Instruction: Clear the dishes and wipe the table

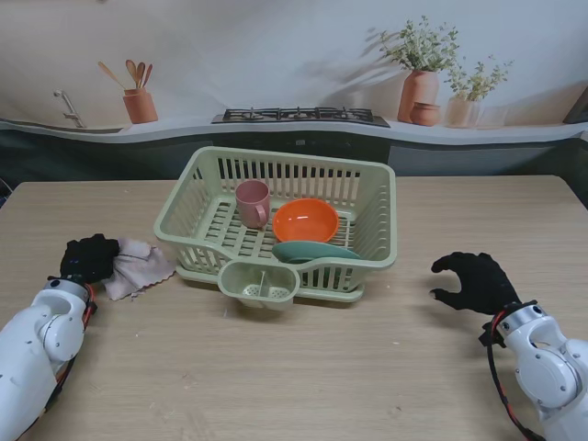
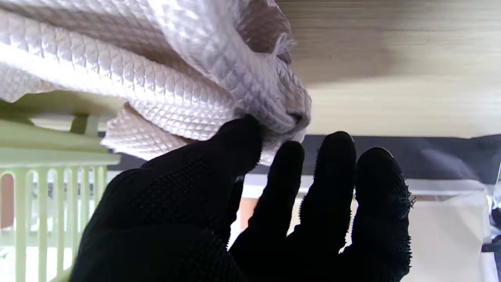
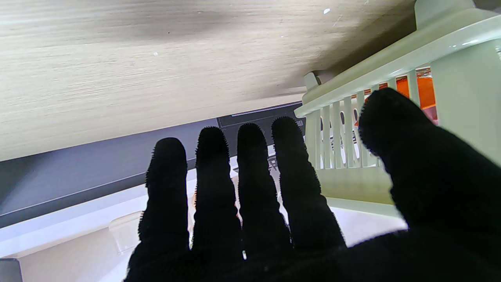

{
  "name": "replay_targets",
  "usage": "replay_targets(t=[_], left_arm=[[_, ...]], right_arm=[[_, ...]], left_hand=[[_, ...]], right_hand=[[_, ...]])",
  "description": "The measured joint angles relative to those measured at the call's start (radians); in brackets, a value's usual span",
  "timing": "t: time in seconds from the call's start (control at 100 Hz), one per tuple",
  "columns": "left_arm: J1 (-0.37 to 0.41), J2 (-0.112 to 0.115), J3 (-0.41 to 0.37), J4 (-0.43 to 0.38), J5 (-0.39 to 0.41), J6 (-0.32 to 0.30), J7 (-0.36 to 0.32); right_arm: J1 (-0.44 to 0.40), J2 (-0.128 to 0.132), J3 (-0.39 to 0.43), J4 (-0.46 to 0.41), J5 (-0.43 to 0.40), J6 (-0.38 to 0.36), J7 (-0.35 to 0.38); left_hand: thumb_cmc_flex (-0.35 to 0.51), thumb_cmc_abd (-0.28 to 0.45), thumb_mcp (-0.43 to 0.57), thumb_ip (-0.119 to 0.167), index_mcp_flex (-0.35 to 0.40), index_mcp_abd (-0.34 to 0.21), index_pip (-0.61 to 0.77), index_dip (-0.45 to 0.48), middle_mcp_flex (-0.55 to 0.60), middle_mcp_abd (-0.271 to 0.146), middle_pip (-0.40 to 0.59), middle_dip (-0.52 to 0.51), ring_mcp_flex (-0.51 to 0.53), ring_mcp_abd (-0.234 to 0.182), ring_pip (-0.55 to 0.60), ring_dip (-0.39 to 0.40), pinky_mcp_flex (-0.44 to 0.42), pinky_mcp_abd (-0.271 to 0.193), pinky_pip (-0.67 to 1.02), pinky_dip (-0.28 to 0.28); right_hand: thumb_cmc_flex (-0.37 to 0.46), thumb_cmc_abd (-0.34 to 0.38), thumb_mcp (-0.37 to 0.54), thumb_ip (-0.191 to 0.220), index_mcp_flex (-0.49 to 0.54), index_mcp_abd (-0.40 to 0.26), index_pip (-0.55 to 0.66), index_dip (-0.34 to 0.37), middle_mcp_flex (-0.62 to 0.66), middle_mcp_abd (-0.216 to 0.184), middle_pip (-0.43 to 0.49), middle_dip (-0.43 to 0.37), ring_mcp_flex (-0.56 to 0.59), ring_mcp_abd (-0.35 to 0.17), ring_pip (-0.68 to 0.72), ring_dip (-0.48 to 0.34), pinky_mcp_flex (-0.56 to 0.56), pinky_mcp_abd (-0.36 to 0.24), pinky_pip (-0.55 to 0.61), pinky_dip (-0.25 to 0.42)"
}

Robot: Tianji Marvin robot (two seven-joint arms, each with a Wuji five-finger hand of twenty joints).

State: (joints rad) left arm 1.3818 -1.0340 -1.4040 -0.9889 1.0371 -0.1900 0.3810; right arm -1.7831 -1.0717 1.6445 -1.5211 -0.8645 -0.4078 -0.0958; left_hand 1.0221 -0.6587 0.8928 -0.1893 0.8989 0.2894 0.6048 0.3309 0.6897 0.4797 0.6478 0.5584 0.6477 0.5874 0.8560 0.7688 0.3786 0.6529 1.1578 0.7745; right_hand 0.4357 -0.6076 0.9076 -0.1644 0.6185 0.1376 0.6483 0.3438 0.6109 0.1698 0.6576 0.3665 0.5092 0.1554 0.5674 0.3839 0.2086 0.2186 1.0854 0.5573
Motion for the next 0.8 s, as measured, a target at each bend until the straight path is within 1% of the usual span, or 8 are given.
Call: replay_targets(t=[0.12,0.18,0.24,0.29,0.45,0.58,0.7,0.8], left_arm=[[0.021,0.001,-0.023,-0.019,0.013,-0.043,-0.002],[0.028,0.001,-0.036,-0.022,0.029,-0.070,0.008],[0.040,0.001,-0.056,-0.038,0.036,-0.086,0.009],[0.050,0.001,-0.071,-0.056,0.038,-0.093,0.008],[0.065,0.002,-0.098,-0.087,0.044,-0.133,0.010],[0.079,0.001,-0.125,-0.109,0.052,-0.158,0.020],[0.101,-0.003,-0.158,-0.137,0.042,-0.179,0.024],[0.129,-0.011,-0.196,-0.172,0.011,-0.201,0.017]], right_arm=[[-0.001,0.000,0.001,0.000,0.001,0.000,-0.004],[-0.002,0.000,0.001,0.000,0.002,0.000,-0.005],[-0.003,0.000,0.001,0.000,0.002,-0.001,-0.006],[-0.003,0.000,0.002,0.000,0.003,-0.002,-0.006],[-0.003,-0.001,0.002,0.000,0.006,-0.003,-0.006],[-0.003,-0.001,0.002,0.001,0.007,-0.005,-0.005],[-0.002,-0.001,0.002,0.001,0.011,-0.007,-0.004],[-0.002,-0.001,0.001,0.001,0.012,-0.007,-0.001]], left_hand=[[-0.085,0.004,0.036,0.001,-0.034,0.002,-0.081,0.017,-0.080,-0.038,0.011,-0.062,-0.092,0.000,-0.054,-0.026,-0.126,-0.001,-0.081,0.000],[-0.134,0.004,0.063,0.003,-0.062,-0.008,-0.105,0.027,-0.119,-0.049,0.011,-0.069,-0.127,-0.002,-0.076,-0.037,-0.176,-0.001,-0.110,-0.036],[-0.180,0.004,0.096,0.051,-0.086,-0.004,-0.137,0.027,-0.167,-0.056,0.003,-0.081,-0.187,-0.015,-0.112,-0.054,-0.233,-0.001,-0.133,-0.091],[-0.196,0.005,0.107,0.063,-0.115,-0.002,-0.148,0.022,-0.203,-0.066,-0.010,-0.093,-0.224,-0.021,-0.158,-0.071,-0.271,-0.001,-0.150,-0.134],[-0.245,0.005,0.108,0.062,-0.190,0.007,-0.208,-0.020,-0.318,-0.096,-0.053,-0.111,-0.357,-0.067,-0.249,-0.116,-0.358,-0.015,-0.219,-0.224],[-0.256,0.005,0.108,0.062,-0.232,0.018,-0.243,-0.060,-0.377,-0.108,-0.066,-0.127,-0.422,-0.090,-0.312,-0.143,-0.397,-0.041,-0.257,-0.274],[-0.256,0.005,0.108,0.062,-0.239,0.018,-0.284,-0.089,-0.404,-0.124,-0.084,-0.132,-0.466,-0.130,-0.361,-0.173,-0.422,-0.138,-0.270,-0.303],[-0.262,0.005,0.108,0.062,-0.251,0.017,-0.292,-0.093,-0.425,-0.131,-0.090,-0.142,-0.469,-0.140,-0.373,-0.180,-0.433,-0.151,-0.281,-0.315]], right_hand=[[0.000,0.000,0.000,0.000,0.000,0.000,0.000,0.000,0.000,0.000,0.000,0.000,0.000,0.000,0.000,0.000,0.000,0.000,0.000,0.000],[0.000,0.000,0.000,0.000,0.000,0.000,0.000,0.000,0.000,0.000,0.000,0.000,0.000,0.000,0.000,0.000,0.000,0.000,0.000,0.000],[0.000,0.000,0.000,0.000,0.000,0.000,0.000,0.000,0.000,0.000,0.000,0.000,0.000,0.000,0.000,0.000,0.000,0.000,0.000,0.000],[0.000,0.000,0.000,0.000,0.000,0.000,0.000,0.000,0.000,0.000,0.000,0.000,0.000,0.000,0.000,0.000,0.000,0.000,0.000,0.000],[0.000,0.000,0.000,0.000,0.000,0.000,-0.002,0.000,0.000,0.000,0.000,0.000,0.000,0.000,0.000,0.000,0.000,0.000,0.000,0.000],[0.000,0.000,0.000,0.000,0.000,0.000,-0.004,0.000,0.000,0.000,0.000,0.000,0.000,0.000,0.000,0.000,0.000,0.000,0.000,0.000],[0.000,0.000,0.000,0.000,0.000,0.000,-0.004,0.000,0.000,0.000,0.000,0.000,0.000,0.000,0.000,0.000,0.000,0.000,0.000,0.000],[0.000,0.000,0.000,0.000,0.000,0.000,-0.004,0.000,0.000,0.000,0.000,0.000,0.000,0.000,0.000,0.000,0.000,0.000,0.000,0.000]])
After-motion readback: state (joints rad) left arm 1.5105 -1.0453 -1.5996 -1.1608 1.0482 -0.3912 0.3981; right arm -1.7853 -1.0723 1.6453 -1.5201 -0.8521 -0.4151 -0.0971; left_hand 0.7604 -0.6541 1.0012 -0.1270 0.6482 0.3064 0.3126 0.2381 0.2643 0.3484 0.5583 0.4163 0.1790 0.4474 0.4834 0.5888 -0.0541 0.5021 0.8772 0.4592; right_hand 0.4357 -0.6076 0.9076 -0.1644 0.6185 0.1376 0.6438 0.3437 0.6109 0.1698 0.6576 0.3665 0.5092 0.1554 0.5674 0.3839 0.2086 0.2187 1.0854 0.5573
